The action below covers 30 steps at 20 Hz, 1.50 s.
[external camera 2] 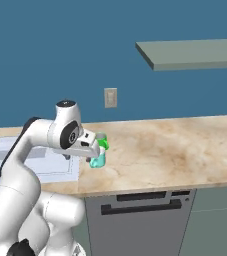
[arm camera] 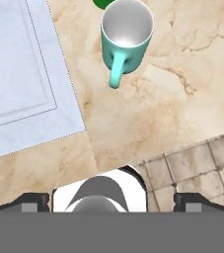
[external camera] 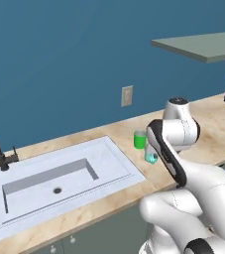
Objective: Clear the mugs and bowl far away from the sink.
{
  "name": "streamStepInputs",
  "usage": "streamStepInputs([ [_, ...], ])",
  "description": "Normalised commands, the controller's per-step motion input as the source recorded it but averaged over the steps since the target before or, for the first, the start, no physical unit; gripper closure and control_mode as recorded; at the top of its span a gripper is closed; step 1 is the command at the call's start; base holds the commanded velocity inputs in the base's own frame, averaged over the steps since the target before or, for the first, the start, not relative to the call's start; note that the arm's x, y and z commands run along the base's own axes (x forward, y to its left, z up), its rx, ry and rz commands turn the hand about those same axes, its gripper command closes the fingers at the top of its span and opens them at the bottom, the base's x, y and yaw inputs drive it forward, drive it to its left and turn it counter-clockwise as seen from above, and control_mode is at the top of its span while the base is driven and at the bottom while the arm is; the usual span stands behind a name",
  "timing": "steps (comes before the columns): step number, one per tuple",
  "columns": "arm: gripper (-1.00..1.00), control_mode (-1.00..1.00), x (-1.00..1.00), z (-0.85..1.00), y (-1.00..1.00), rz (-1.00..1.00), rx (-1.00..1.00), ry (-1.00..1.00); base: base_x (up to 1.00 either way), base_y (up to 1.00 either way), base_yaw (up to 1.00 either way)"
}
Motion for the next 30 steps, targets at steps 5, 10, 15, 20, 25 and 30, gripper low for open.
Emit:
streamStepInputs([
  [5,-1.00,-1.00,0.25,-0.28,0.00,0.00,-0.03,-0.02,0.00,0.00,0.00],
  [10,-1.00,-1.00,0.22,-0.29,0.00,0.00,0.00,0.00,0.00,0.00,0.00],
  [15,-1.00,-1.00,0.19,-0.28,-0.02,0.00,0.00,0.00,0.00,0.00,0.00],
  [20,-1.00,-1.00,0.18,-0.26,0.00,0.00,0.00,-0.03,0.00,0.00,0.00],
  [25,-1.00,-1.00,0.30,-0.20,-0.04,0.00,0.00,-0.01,0.00,0.00,0.00],
  [30,-1.00,-1.00,0.32,-0.15,-0.09,0.00,0.00,0.00,0.00,0.00,0.00],
])
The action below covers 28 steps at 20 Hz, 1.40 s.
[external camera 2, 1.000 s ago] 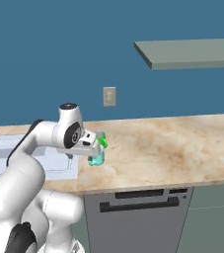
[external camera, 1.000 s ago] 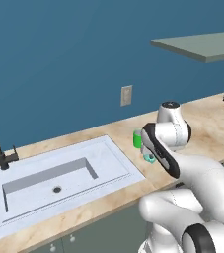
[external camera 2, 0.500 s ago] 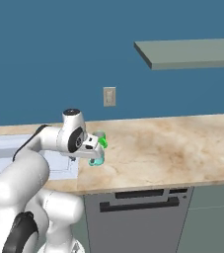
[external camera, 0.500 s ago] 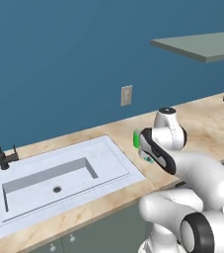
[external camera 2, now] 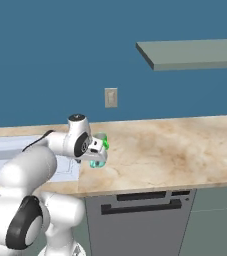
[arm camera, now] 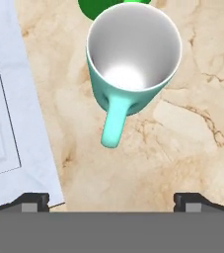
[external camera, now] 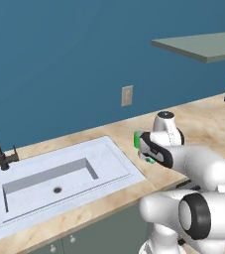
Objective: Clear the mugs and bowl far away from the sink.
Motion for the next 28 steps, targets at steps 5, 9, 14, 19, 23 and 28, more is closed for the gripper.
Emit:
streamStepInputs([
  [5,-1.00,-1.00,0.32,-0.13,-0.03,0.00,0.00,0.00,0.00,0.00,0.00],
  [9,-1.00,-1.00,0.32,-0.18,0.00,0.00,0.00,0.00,0.00,0.00,0.00],
  [14,-1.00,-1.00,0.28,-0.20,-0.01,0.00,0.01,0.00,0.00,0.00,0.00],
  [19,-1.00,-1.00,0.12,-0.17,-0.01,0.00,0.03,0.00,0.00,0.00,0.00],
  [23,-1.00,-1.00,-0.08,-0.15,0.00,0.00,0.04,0.00,0.00,0.00,0.00],
  [28,1.00,-1.00,-0.11,-0.19,0.00,0.00,0.04,0.00,0.00,0.00,0.00],
])
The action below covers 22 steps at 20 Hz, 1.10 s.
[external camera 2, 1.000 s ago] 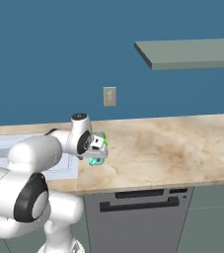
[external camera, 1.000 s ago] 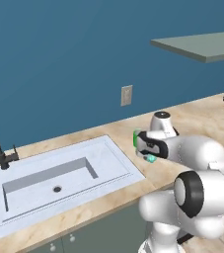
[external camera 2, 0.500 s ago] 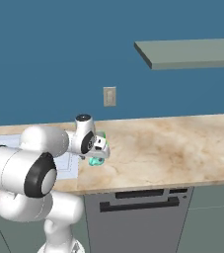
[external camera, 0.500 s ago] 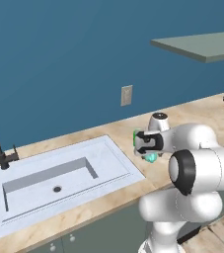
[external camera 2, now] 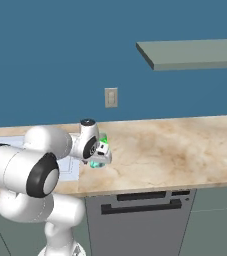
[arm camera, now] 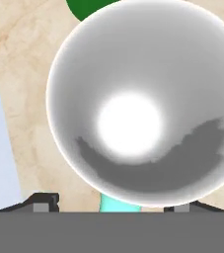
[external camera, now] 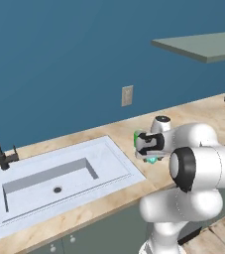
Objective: Clear the mugs and bowl far away from the sink.
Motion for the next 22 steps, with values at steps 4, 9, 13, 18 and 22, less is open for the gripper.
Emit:
streamStepInputs([
  [4,1.00,-1.00,0.00,-0.17,0.00,0.00,0.02,0.00,0.00,0.00,0.00],
  [9,1.00,-1.00,0.00,-0.09,0.00,0.00,0.03,0.00,0.00,0.00,0.00],
  [13,1.00,-1.00,-0.21,0.25,0.00,-0.02,0.04,0.00,0.00,0.00,0.00],
  [18,1.00,-1.00,-0.75,0.91,-0.01,-0.13,0.03,0.05,0.00,0.00,0.00],
  [22,1.00,-1.00,-0.32,1.00,0.00,-0.02,0.00,0.00,0.00,0.00,0.00],
])
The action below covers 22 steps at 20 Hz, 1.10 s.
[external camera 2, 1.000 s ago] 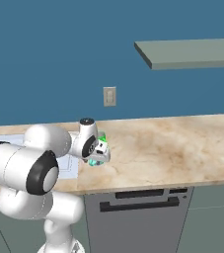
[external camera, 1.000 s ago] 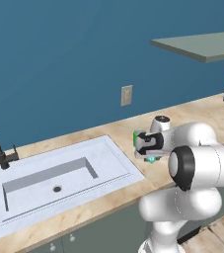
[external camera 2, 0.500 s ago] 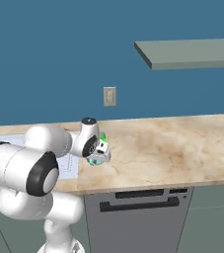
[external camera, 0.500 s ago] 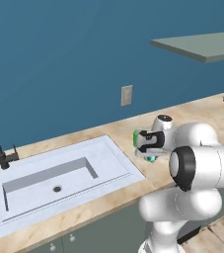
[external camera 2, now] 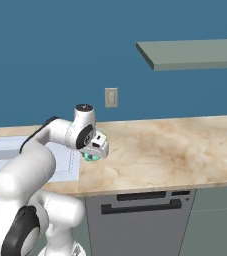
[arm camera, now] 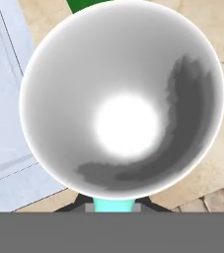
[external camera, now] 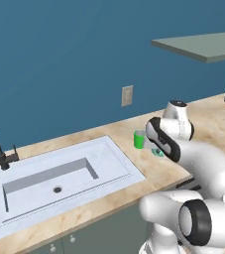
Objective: Clear the mugs and bowl far away from the sink.
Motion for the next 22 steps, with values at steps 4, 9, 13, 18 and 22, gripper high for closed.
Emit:
streamStepInputs([
  [4,1.00,-1.00,-0.16,1.00,0.00,0.02,0.00,0.02,0.00,0.00,0.00],
  [9,1.00,-1.00,-0.03,1.00,0.02,0.02,-0.02,0.04,0.00,0.00,0.00],
  [13,1.00,-1.00,-0.32,0.90,0.00,0.02,-0.02,0.00,0.00,0.00,0.00],
  [18,1.00,-1.00,-0.61,0.35,0.00,0.15,0.04,0.00,0.00,0.00,0.00],
  [22,1.00,-1.00,-0.82,0.03,0.01,0.15,0.07,-0.06,0.00,0.00,0.00],
])
